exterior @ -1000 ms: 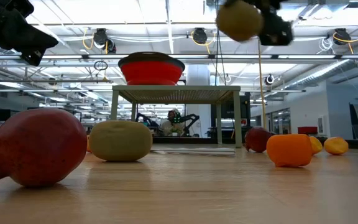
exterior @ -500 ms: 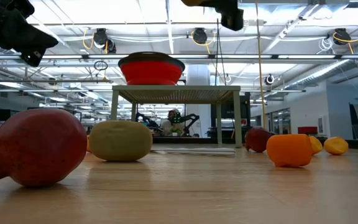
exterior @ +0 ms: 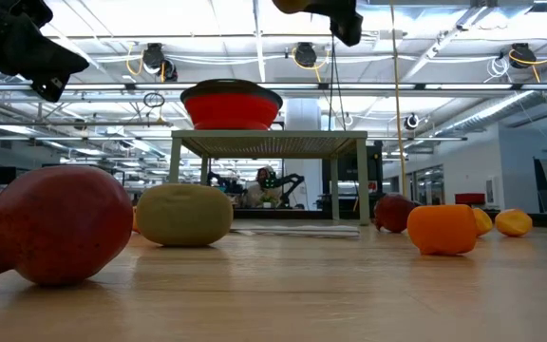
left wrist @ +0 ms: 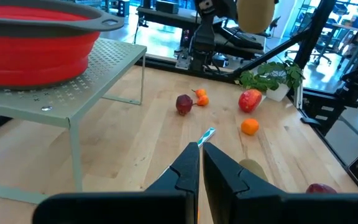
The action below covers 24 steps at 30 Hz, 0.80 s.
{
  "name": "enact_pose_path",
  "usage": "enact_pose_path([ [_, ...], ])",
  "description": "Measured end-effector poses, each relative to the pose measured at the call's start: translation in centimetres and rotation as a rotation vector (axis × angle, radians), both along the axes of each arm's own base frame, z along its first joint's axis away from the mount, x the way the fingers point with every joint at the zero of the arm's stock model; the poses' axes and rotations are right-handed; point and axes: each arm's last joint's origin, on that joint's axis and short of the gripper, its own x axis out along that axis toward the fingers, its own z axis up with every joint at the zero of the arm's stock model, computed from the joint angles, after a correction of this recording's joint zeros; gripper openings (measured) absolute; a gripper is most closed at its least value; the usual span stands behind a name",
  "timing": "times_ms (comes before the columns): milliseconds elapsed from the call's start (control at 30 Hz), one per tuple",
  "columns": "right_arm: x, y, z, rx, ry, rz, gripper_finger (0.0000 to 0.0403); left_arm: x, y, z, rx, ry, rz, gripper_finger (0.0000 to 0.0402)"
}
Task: Pick & Place Fruit
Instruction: Put the kiwi into the red strainer bowl
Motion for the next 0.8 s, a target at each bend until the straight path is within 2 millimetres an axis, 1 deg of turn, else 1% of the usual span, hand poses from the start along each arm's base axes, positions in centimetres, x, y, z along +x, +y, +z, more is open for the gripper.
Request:
enact_pose_path([
  [367,0.0,-0.3,0.0,-0.471,-0.081,0.127,0.0238,0.0,0.0,0.0,0.001,0.0,-0.001,0.0019],
  [600,0.1,-0.8,0.2,-0.85,-0.095,0.099,0.0238,0.0,0.0,0.0,0.001,0.0,-0.001,0.0019],
  [800,0.3,-1.4,0.9,-1.202,-0.076,-0.017,0.0238,0.0,0.0,0.0,-0.023,-0.001,0.003,0.0019],
])
